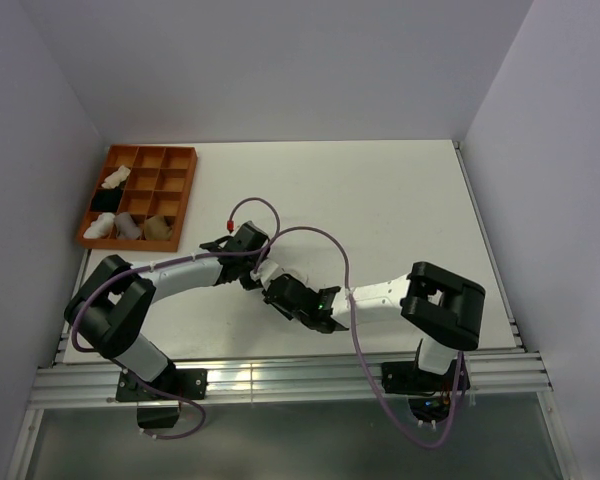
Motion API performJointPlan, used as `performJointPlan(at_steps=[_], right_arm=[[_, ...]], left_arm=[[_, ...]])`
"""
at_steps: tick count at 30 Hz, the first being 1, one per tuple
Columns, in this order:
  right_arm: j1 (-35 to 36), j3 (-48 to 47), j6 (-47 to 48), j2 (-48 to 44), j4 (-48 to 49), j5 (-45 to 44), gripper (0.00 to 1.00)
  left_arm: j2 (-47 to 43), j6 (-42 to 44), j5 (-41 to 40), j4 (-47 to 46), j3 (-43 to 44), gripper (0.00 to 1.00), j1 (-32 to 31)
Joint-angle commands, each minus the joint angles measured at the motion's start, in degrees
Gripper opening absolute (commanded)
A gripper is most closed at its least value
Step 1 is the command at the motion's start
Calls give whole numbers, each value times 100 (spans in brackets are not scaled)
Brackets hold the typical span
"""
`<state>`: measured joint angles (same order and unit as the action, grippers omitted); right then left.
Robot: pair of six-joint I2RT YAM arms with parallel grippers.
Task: Roll the socks
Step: Roll the sock at the center of the board.
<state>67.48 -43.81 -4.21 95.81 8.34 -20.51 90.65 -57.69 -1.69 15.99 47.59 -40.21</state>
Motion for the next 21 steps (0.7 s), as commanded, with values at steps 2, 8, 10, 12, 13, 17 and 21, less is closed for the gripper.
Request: performJointPlan(at_steps=[2, 8, 10, 12, 13, 17, 21], right_arm=[[98, -216, 52, 166, 133, -111, 21], [98, -84, -36, 87, 54, -93, 0], [90, -49, -63, 35, 45, -32, 0], [81, -31, -89, 8, 36, 90, 0], [72, -22, -89, -10, 36, 152, 0], [2, 31, -133, -89, 54, 407, 0], [-156, 118, -238, -220, 98, 732, 0]], left_arm=[[102, 74, -15, 150, 92, 2, -49], [-56, -31, -164, 176, 4, 21, -40], [-126, -32, -226, 203, -4, 28, -31], [-214, -14, -261, 238, 13, 31, 4], [-241, -5, -261, 255, 13, 35, 30], [-504, -32, -314, 299, -4, 49, 249], [-855, 3, -280, 291, -101, 61, 539]])
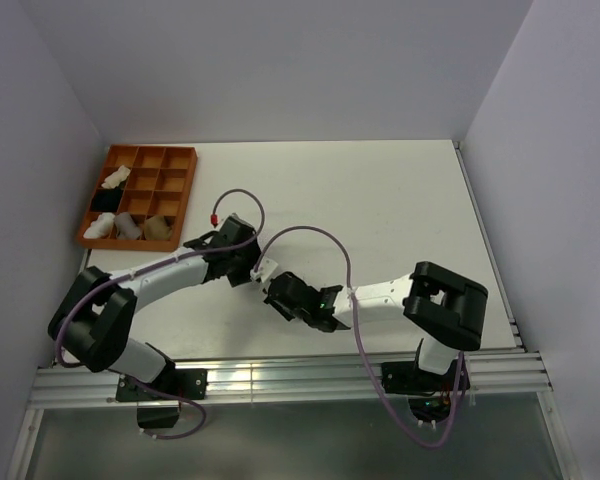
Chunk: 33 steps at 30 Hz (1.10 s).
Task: Roll the socks
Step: Roll the sock at the center of the board.
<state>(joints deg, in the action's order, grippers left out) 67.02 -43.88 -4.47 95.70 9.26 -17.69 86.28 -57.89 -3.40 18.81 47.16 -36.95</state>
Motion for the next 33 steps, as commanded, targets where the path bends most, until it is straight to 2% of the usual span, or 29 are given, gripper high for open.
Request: performJointPlan(at_steps=[1, 5, 8, 11, 12, 14, 15, 17, 20, 23, 24, 27, 30, 33], right_arm=[[-145, 134, -221, -236, 15, 529, 0], [-286, 239, -282, -377, 102, 758, 0], [-444, 292, -370, -456, 155, 1258, 0], [-839, 336, -546, -517, 243, 2136, 0], [-1127, 345, -677, -517, 287, 2713, 0], [-1454, 310, -888, -404, 322, 3208, 0], [-1786, 249, -1106, -333, 314, 3811, 0], [-2104, 187, -1327, -18, 401, 4481, 0], [-2623, 178, -2125, 526, 962, 5739, 0], [-3053, 265, -2846, 984, 2007, 6871, 0], [-3142, 318, -3345, 1264, 2575, 7093, 0], [-3441, 476, -4330, 1757, 3780, 7604, 0], [-3652, 538, -5036, 2031, 4511, 7824, 0], [-3758, 494, -5309, 2295, 4585, 7887, 0]], left_arm=[[-471, 14, -91, 0, -75, 63, 284], [-656, 41, -100, -35, -180, 69, 557], [-762, 6, -143, -44, -268, 73, 601], [-998, -56, -170, -219, -479, 74, 610], [-1164, -82, -161, -281, -645, 75, 610], [-1341, -65, -30, -605, -830, 74, 610], [-1516, -65, 14, -702, -1014, 73, 610], [-1675, -100, 58, -939, -1173, 72, 610], [-1904, -117, 286, -1308, -1489, 71, 601], [-1948, -91, 287, -1406, -1630, 70, 549], [-1905, -82, 383, -1415, -1631, 70, 522], [-1756, -65, 366, -1467, -1587, 70, 373], [-1528, -56, 366, -1503, -1482, 69, 232], [-1255, -38, 366, -1503, -1333, 67, 135]])
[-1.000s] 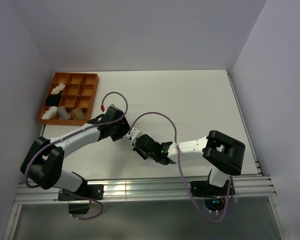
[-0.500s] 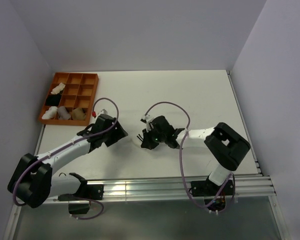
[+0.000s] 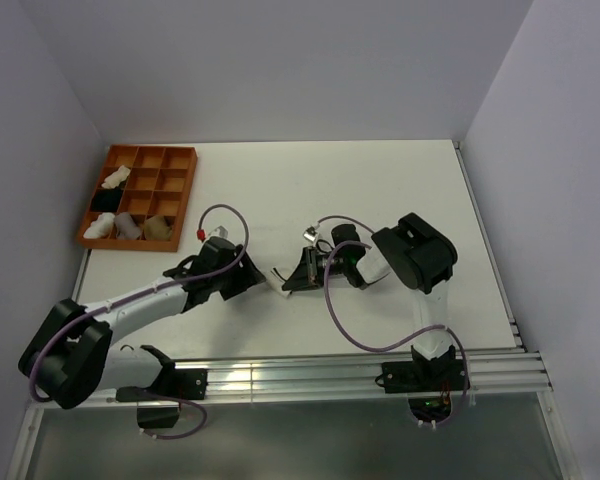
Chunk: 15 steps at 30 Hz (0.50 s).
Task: Roll the socks
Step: Roll the sock at the center of the board.
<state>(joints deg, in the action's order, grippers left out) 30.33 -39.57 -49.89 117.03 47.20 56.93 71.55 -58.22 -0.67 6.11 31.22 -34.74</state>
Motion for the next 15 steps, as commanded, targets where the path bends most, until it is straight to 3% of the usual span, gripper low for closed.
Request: performJointPlan(at_steps=[1, 15], right_arm=[[-97, 46, -733, 197, 695, 425, 0], [-150, -121, -372, 390, -194, 179, 0]], left_arm=[[280, 12, 93, -224, 314, 66, -103], [1343, 82, 102, -409, 789, 58, -200]])
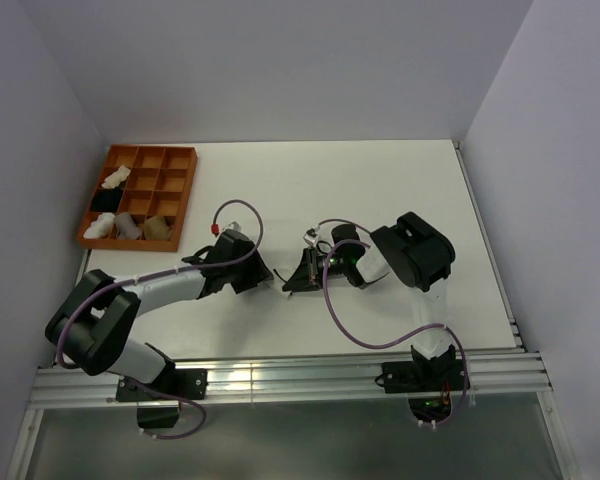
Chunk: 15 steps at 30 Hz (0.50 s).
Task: Roll the socks
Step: Roll the sock at the center of the board.
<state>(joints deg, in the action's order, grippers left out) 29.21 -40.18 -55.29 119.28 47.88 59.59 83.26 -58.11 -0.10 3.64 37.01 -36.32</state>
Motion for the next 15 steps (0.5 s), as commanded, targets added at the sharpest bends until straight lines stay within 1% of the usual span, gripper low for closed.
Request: performJointPlan(at_steps=[1, 3, 4, 5, 6, 9, 10, 11, 12, 13, 14, 15], right_arm=[[-38, -60, 159, 174, -261, -79, 0], [-47, -60, 150, 192, -253, -79, 0], [-47, -68, 159, 218, -261, -88, 0], [-47, -95, 202, 227, -340, -88, 0], [-47, -104, 246, 218, -393, -106, 0], [-38, -112, 562, 43, -726, -290, 0], [-38, -104, 754, -149, -806, -343, 0], [-30, -104, 895, -255, -937, -421, 2], [-12, -121, 1045, -378, -1330, -614, 6], [5, -130, 1394, -501, -1551, -781, 16], [32, -147, 1581, -807, -1780, -957, 20], [49, -165, 1765, -967, -2252, -1124, 23]], left_arm=[[225, 63, 36, -127, 236, 56, -51], [401, 71, 36, 22, 306, 52, -60], [453, 63, 36, 75, 332, 46, -60], [558, 63, 36, 119, 376, 44, -77], [620, 80, 36, 172, 394, 39, -86], [858, 133, 45, 269, 517, 34, -95], [910, 142, 36, 408, 604, 27, -112], [989, 168, 36, 470, 631, 25, -130], [1016, 185, 36, 515, 658, 23, -148], [1034, 194, 36, 558, 684, 19, -165], [1043, 212, 36, 620, 702, 17, -174], [1034, 238, 36, 664, 711, 15, -183]])
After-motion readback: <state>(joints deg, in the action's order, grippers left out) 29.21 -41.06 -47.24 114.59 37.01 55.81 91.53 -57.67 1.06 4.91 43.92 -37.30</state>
